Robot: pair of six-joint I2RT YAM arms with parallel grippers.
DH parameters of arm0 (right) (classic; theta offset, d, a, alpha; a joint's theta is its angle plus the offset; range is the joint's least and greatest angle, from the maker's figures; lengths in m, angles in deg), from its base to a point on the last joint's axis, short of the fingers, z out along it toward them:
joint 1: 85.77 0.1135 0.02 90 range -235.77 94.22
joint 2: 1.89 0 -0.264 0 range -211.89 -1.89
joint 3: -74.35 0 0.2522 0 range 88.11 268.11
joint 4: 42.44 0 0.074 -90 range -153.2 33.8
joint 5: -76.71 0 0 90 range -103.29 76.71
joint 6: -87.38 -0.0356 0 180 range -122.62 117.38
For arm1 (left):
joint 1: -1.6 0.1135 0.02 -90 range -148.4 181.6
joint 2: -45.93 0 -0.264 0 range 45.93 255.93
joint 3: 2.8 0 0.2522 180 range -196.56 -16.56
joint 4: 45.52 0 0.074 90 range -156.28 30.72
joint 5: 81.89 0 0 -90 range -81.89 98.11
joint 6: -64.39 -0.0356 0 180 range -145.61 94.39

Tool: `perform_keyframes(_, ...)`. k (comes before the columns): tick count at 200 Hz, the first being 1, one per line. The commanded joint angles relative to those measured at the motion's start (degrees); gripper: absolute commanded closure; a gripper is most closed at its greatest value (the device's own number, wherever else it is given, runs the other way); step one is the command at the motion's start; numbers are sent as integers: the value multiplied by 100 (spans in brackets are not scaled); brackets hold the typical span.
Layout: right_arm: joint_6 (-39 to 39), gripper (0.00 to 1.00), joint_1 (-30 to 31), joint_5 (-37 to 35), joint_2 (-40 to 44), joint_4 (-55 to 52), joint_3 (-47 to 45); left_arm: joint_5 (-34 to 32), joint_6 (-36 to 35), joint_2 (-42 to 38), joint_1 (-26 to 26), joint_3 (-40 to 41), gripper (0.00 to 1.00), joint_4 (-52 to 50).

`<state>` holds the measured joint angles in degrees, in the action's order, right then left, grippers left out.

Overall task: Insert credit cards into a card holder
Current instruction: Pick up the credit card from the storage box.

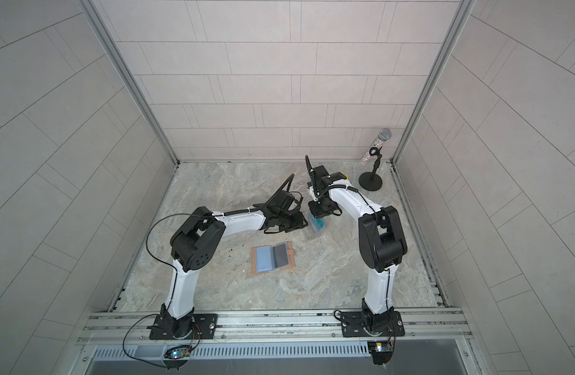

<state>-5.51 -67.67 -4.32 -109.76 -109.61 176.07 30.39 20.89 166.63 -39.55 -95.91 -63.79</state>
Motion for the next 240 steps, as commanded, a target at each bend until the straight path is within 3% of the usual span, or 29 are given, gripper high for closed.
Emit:
perform_keyframes(1,68,84,-45,-326,212,-144,107,-233,-89,213,81,193,53,-507)
perform_keyframes(58,76,100,-44,-67,286,-187,142,-175,-88,215,80,183,53,-498)
perform_keyframes(122,9,100,-51,284,824,-266,90,229,-227,-82,85,27,48,-473)
perform_keyframes(178,-163,100,-53,212,1470,-293,-153,392,-460,-848,55,2,33,-631)
perform_keyframes(240,-305,100,-44,901,2016,-45,-650,-407,-1038,-2299,108,868,32,-1293)
